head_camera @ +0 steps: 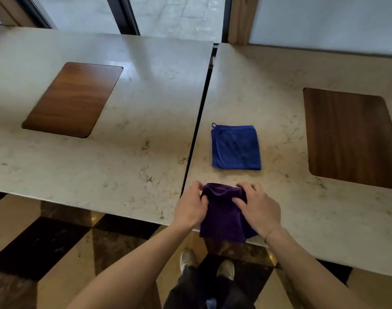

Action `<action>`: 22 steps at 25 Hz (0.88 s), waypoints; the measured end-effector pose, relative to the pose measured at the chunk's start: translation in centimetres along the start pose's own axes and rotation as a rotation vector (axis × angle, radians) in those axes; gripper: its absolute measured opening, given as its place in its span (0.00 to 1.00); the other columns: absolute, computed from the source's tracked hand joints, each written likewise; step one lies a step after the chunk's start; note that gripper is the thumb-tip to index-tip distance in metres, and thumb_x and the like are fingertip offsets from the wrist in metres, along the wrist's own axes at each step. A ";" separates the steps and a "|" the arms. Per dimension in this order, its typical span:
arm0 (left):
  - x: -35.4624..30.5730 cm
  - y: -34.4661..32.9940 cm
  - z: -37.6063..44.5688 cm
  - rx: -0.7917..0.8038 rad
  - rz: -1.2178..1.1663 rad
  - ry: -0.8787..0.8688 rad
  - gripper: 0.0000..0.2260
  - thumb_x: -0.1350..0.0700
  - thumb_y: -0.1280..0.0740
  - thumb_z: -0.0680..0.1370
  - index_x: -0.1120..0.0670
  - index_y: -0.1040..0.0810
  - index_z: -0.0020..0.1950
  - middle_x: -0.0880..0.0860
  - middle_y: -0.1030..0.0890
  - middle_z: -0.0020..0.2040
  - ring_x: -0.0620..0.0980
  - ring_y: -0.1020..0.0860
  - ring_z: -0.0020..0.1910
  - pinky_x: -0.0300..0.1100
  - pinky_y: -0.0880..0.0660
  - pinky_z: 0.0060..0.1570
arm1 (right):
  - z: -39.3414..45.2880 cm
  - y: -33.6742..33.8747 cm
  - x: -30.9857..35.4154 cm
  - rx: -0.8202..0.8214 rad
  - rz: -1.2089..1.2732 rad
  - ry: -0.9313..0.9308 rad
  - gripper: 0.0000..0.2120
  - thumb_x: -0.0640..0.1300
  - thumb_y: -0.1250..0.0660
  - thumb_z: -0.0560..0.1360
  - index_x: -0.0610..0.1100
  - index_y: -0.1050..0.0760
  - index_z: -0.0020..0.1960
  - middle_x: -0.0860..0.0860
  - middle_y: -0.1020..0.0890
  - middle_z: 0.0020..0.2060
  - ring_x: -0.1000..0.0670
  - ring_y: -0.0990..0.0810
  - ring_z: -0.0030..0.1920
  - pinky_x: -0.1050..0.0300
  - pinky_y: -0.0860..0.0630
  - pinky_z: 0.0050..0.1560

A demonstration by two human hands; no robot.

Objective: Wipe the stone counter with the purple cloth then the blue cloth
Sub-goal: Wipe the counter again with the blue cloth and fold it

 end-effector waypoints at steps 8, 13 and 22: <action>-4.9 3.5 8.1 -0.042 -0.066 0.017 0.24 0.49 0.33 0.77 0.52 0.33 0.71 0.53 0.31 0.68 0.53 0.26 0.62 0.45 0.29 0.57 | 8.6 3.4 -5.1 -0.142 0.486 -0.277 0.32 0.60 0.31 0.74 0.48 0.33 0.73 0.46 0.26 0.67 0.45 0.27 0.66 0.45 0.26 0.62; -7.3 1.7 12.5 -0.017 -0.222 0.114 0.25 0.55 0.29 0.76 0.57 0.33 0.70 0.56 0.26 0.65 0.56 0.22 0.57 0.45 0.26 0.48 | 12.9 2.1 -5.1 -0.090 0.643 -0.393 0.29 0.47 0.26 0.72 0.43 0.30 0.69 0.47 0.21 0.61 0.43 0.21 0.58 0.44 0.23 0.60; -8.2 2.5 11.5 0.019 -0.446 0.094 0.06 0.61 0.36 0.76 0.53 0.23 0.51 0.50 0.19 0.44 0.50 0.20 0.45 0.47 0.22 0.48 | 11.8 4.3 -2.5 -0.099 0.990 -0.279 0.19 0.35 0.31 0.72 0.52 0.28 0.58 0.46 0.19 0.45 0.41 0.18 0.50 0.44 0.20 0.54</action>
Point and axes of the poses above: each hand's wrist, its own z-axis towards the middle knuckle, its own y-axis out of the back of the hand, x = y × z, the point moved 10 cm from there along z, towards the middle knuckle
